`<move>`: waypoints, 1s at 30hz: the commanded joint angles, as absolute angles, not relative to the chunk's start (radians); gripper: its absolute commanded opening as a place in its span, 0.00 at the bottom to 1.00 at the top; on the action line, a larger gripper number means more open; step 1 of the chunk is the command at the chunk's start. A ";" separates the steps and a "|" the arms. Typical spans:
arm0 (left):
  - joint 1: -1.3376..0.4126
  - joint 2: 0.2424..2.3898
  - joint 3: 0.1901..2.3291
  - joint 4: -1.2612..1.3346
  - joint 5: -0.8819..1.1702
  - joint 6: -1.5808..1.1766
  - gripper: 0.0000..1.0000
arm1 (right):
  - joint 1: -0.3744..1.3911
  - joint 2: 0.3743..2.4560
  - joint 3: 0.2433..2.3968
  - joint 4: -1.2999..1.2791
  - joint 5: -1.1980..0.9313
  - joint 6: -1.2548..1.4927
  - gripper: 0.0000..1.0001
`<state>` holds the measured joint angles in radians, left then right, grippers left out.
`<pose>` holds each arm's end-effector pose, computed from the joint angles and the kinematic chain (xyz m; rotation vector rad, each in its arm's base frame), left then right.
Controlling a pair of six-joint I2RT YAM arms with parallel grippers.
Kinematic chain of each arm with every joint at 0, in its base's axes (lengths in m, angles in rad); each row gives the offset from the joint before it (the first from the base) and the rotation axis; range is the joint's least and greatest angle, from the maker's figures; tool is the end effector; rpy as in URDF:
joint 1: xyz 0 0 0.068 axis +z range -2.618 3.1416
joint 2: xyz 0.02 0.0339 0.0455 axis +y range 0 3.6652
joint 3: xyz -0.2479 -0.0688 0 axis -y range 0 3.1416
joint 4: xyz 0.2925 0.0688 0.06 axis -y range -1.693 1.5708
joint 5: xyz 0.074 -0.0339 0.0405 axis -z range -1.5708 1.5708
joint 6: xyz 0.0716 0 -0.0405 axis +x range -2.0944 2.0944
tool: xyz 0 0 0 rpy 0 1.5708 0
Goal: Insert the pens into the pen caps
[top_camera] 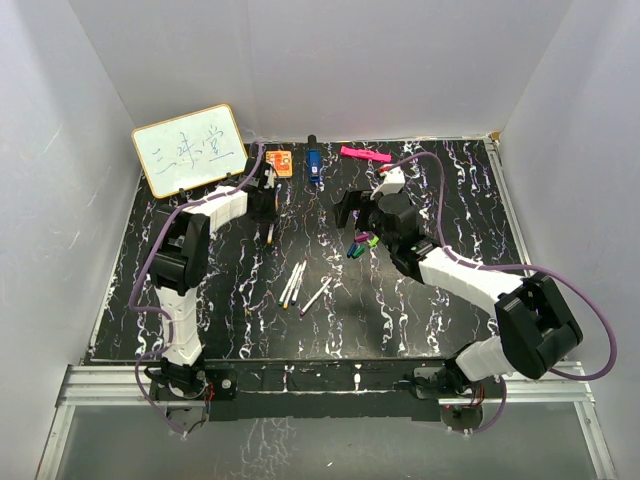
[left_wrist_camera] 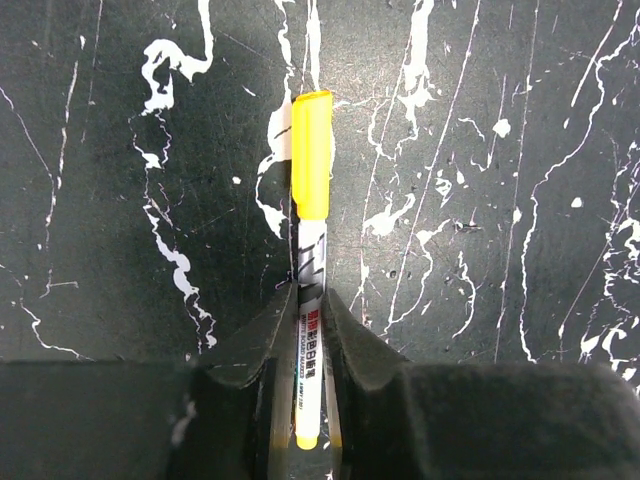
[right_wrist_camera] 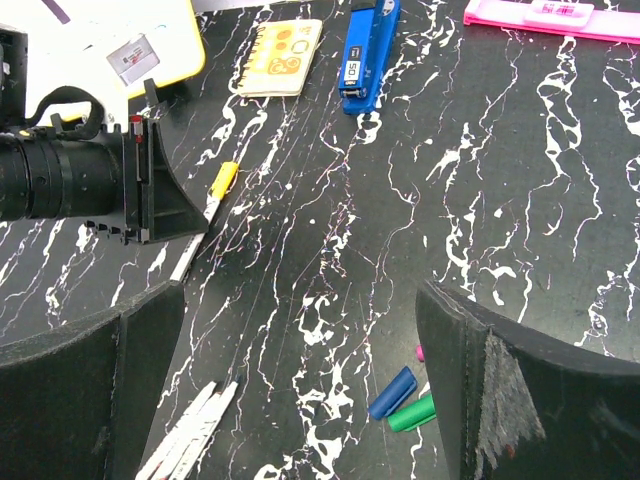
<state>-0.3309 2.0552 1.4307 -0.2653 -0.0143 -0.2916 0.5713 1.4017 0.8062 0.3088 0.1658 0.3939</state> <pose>0.4727 -0.1613 0.0974 0.0424 2.4771 -0.2519 0.3368 0.2025 0.2026 -0.0502 1.8847 0.5145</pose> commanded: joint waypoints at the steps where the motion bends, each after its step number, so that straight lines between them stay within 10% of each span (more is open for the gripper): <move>1: -0.325 2.067 1.457 -0.315 0.001 -0.305 0.18 | 0.569 1.403 0.855 0.340 0.185 0.385 0.98; 10: -0.325 2.021 1.477 -0.306 0.014 -0.308 0.37 | 0.569 1.390 0.832 0.360 0.230 0.386 0.98; 24: -0.327 1.741 1.290 -0.339 -0.022 -0.330 0.39 | 0.500 1.415 0.808 0.368 0.233 0.465 0.97; 30: -0.378 1.622 1.149 -0.355 0.056 -0.333 0.39 | 0.451 1.434 0.787 0.364 0.201 0.500 0.81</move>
<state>-0.3378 1.6970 1.2137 -0.3038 0.0013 -0.3271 0.4759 1.4200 0.8013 0.3161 0.2218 0.4652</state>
